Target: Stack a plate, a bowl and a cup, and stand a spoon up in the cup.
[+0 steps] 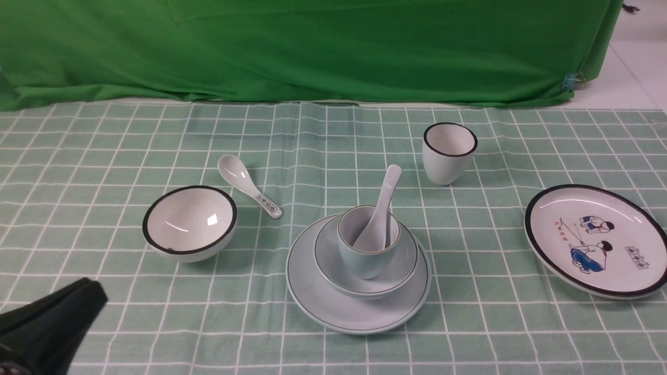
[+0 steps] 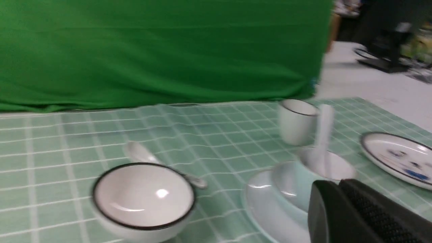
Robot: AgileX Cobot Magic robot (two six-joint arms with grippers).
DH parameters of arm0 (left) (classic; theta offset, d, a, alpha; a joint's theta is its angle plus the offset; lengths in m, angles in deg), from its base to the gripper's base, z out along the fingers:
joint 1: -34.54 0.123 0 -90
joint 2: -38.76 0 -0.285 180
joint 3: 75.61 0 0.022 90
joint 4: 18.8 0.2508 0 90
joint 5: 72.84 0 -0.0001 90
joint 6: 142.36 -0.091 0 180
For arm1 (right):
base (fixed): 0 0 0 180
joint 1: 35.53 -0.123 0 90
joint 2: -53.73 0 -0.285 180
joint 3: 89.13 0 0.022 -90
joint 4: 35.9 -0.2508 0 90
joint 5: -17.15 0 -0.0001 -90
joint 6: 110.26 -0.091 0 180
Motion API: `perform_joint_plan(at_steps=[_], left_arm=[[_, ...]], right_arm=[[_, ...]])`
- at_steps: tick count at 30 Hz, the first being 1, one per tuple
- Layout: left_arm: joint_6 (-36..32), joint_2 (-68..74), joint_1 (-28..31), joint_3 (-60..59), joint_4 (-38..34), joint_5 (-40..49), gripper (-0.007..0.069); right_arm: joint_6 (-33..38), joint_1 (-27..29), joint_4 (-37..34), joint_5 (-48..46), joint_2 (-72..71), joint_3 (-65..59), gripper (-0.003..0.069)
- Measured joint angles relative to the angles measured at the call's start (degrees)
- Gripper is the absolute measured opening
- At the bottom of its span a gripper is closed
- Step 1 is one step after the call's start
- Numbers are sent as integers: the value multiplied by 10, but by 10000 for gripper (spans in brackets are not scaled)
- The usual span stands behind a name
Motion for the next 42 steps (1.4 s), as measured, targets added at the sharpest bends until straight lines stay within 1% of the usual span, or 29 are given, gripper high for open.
perform_joint_plan(at_steps=[1, 2, 3, 4, 6, 8, 9, 13, 15, 16, 18, 29, 42], left_arm=[[-1, -12, 41, -17, -7, -5, 11], [-2, -16, 54, -22, -10, -8, 11], [-4, -21, 80, -30, -14, -9, 11], [-5, -40, 127, -51, -21, -6, 11], [-5, -59, 160, -59, -23, 4, 11], [-7, -81, 177, -60, -25, 22, 11], [-8, -85, 178, -60, -25, 25, 11], [-29, -111, 180, -60, -32, 92, 11], [-56, -116, 180, -60, -43, 118, 11], [-80, -120, 180, -60, -55, 137, 13], [-104, -124, 180, -60, -67, 146, 13], [-118, -126, 180, -60, -72, 148, 13], [-119, -126, 180, -60, -71, 148, 13]], right_arm=[[0, 0, 0, 0, 0, 0, 133], [0, 0, 0, 0, 0, 0, 134], [0, 0, 0, 0, 0, 0, 136], [0, 0, 0, 0, 0, 0, 140], [0, 0, 1, 0, 0, 0, 141], [0, 0, 1, 0, 0, 0, 144], [0, 0, 1, 0, 0, 0, 144], [0, 0, 1, 0, 0, 0, 153], [0, 0, 1, 0, 0, 0, 159], [0, 0, 1, 0, 0, 0, 160], [0, 0, 1, 0, 0, 0, 166], [0, 0, 1, 0, 0, 0, 188], [0, 0, 1, 0, 0, 0, 202]])
